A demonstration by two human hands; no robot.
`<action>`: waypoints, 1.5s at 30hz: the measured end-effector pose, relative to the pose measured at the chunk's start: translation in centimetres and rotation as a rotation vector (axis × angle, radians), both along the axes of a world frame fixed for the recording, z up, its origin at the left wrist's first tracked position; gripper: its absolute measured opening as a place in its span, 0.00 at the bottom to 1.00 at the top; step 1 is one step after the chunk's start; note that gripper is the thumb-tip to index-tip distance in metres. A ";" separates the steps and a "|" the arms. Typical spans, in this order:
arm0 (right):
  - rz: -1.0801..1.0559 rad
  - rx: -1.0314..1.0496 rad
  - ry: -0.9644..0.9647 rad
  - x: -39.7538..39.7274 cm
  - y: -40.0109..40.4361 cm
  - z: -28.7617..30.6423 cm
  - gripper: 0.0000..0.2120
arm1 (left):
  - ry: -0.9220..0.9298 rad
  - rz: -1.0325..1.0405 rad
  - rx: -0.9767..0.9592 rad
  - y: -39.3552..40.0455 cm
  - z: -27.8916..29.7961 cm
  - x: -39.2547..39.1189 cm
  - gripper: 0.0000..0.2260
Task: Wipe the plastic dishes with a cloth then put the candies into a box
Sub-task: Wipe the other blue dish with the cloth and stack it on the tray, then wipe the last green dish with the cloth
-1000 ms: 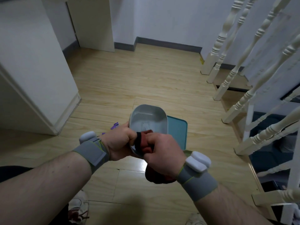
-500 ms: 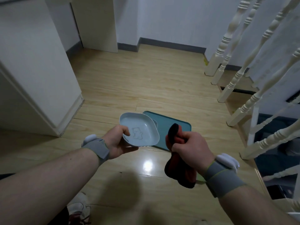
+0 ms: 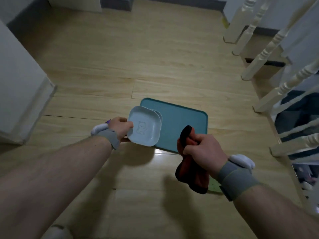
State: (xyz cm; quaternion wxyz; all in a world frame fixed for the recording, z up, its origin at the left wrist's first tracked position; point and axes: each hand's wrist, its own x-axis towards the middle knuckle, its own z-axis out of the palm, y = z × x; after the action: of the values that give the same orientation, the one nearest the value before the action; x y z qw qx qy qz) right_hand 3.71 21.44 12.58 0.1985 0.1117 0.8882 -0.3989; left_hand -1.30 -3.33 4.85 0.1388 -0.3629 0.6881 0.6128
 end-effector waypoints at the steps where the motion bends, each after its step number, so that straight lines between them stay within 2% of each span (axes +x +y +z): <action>1: -0.015 -0.012 -0.017 -0.6 0.1 -1.1 0.11 | -0.012 -0.018 -0.028 0.0 -1.5 -1.2 0.08; 3: -0.036 -0.026 -0.046 -1.7 0.5 -3.0 0.16 | -0.035 -0.031 -0.049 0.1 -3.8 -3.2 0.13; 5: -0.052 -0.031 -0.060 -2.7 0.9 -4.7 0.16 | -0.029 -0.054 -0.071 0.2 -5.8 -5.0 0.17; 9: -0.070 -0.037 -0.088 -4.0 1.1 -7.2 0.15 | -0.044 -0.093 -0.139 0.4 -9.1 -7.2 0.14; 12: -0.095 -0.062 -0.103 -4.4 1.0 -8.7 0.18 | -0.041 -0.130 -0.310 0.2 -10.6 -8.2 0.10; 15: -0.099 -0.080 -0.109 -4.7 0.7 -9.5 0.18 | -0.074 -0.321 -0.589 0.0 -10.9 -8.7 0.11; 17: -0.094 -0.080 -0.108 -4.9 0.6 -9.8 0.19 | -0.110 -0.397 -0.692 -0.4 -10.9 -8.9 0.12; 20: -0.095 -0.065 -0.097 -4.9 1.2 -10.0 0.17 | -0.090 -0.348 -0.781 -0.8 -11.5 -9.0 0.19; 23: -0.098 -0.045 -0.094 -4.6 2.1 -9.6 0.15 | 0.048 -0.330 -0.854 0.0 -11.1 -8.8 0.22; 26: -0.124 -0.039 -0.089 -4.1 3.5 -9.2 0.15 | 0.255 -0.532 -0.814 3.5 -10.0 -7.9 0.18; 28: -0.142 -0.036 -0.093 -3.5 4.5 -9.0 0.14 | 0.316 -0.645 -0.726 7.3 -9.8 -6.8 0.11; 31: -0.172 -0.034 -0.098 -2.6 6.6 -8.8 0.15 | 0.237 -0.880 -0.634 14.1 -11.2 -4.1 0.05; 34: -0.175 -0.018 -0.098 -1.9 9.2 -8.7 0.16 | 0.087 -1.080 -0.556 19.5 -13.7 -0.9 0.07; 36: -0.201 -0.002 -0.084 -1.5 11.0 -8.6 0.15 | 0.008 -1.097 -0.541 21.7 -14.9 0.8 0.12; 39: -0.245 0.005 -0.075 -1.0 13.7 -8.5 0.13 | -0.072 -0.987 -0.525 24.2 -15.9 2.3 0.19; 45: -0.311 -0.010 -0.091 0.3 16.7 -8.9 0.15 | -0.120 -0.943 -0.506 26.2 -16.8 2.4 0.16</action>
State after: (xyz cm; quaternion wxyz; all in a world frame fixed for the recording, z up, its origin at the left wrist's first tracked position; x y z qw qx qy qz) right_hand 4.06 38.15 3.68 0.1749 0.2649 0.8484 -0.4236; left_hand 1.12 22.90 -11.95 0.3459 -0.0710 0.8935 0.2772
